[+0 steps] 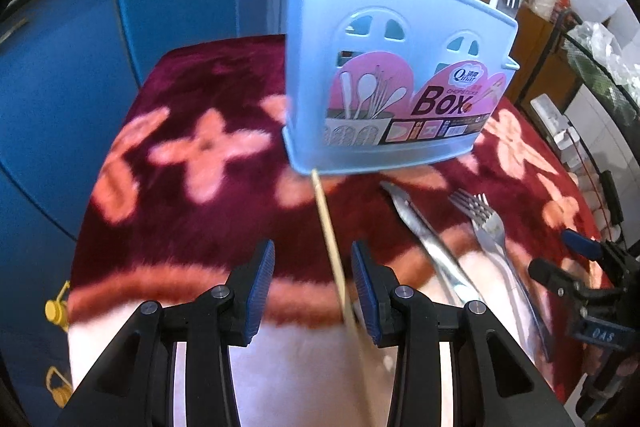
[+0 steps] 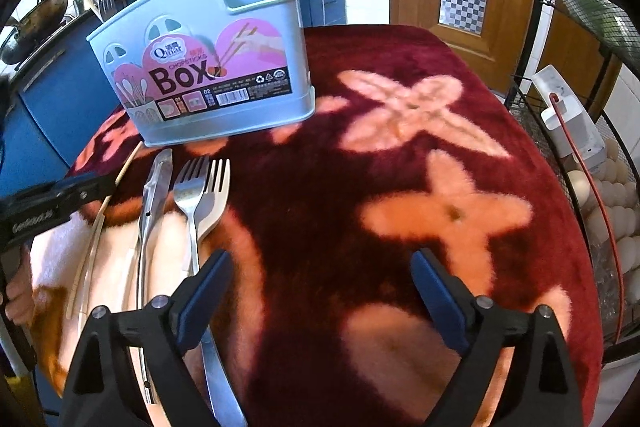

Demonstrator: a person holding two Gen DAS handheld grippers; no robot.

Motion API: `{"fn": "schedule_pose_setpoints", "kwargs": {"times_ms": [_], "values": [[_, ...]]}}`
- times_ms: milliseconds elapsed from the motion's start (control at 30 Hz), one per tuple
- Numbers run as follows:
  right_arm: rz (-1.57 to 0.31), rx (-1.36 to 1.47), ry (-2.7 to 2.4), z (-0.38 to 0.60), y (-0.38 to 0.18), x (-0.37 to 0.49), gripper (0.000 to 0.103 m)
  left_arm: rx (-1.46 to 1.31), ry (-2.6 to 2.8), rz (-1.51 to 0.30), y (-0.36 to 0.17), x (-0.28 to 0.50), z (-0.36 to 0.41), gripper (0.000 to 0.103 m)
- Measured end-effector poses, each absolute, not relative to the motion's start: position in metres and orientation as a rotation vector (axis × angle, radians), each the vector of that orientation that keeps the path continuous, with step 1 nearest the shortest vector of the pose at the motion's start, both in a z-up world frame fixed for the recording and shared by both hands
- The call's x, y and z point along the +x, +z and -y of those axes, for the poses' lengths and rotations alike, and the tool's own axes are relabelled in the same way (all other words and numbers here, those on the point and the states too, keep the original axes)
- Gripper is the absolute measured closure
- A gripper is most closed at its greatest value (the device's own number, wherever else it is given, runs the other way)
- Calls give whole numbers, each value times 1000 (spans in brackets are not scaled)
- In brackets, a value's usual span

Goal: Organize utensils
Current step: 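Grasp a wooden chopstick with the left tool while the right tool reaches toward the forks, then close the right tool on a metal fork lying beside the knife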

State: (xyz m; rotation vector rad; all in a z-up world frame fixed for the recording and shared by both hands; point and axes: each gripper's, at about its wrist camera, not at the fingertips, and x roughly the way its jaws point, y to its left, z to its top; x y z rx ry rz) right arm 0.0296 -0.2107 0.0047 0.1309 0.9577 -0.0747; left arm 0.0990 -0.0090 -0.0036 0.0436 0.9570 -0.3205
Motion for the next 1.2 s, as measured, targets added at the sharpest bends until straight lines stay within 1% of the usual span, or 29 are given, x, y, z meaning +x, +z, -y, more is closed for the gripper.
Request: {"fn": "schedule_pose_setpoints", "kwargs": {"times_ms": [100,133,167,300,333,367,400,433,533,900,1133,1167,1200], "values": [[-960,120,-70,209,3,29,6,59,-337,-975,-8,109,17,62],[-962,115,-67,209,2,30,6,61,-339,-979,-10,111,18,64],[-962,110,-66,208,1,30,5,63,-341,-990,-12,116,20,71],[-960,109,-60,208,-2,30,2,67,-346,-1012,-16,124,24,78],[-960,108,-59,207,-3,30,0,69,-346,-1012,-16,125,24,83],[-962,106,-58,207,-4,31,0,67,-349,-1013,-16,126,24,89],[-964,104,-60,207,-5,31,0,57,-353,-1015,-15,126,24,93],[-966,102,-61,207,-5,31,0,43,-357,-1017,-15,127,23,95],[-970,104,-62,207,-6,32,0,2,-359,-1010,-13,126,19,99],[-974,87,-86,203,-8,31,0,-151,-317,-881,15,95,-16,99],[-1034,84,-94,202,-4,35,0,-164,-298,-797,32,74,-23,99],[-1039,91,-96,203,-2,35,2,-160,-296,-786,35,71,-24,99],[-1036,98,-103,203,2,34,7,-159,-295,-779,36,70,-26,99]]}}
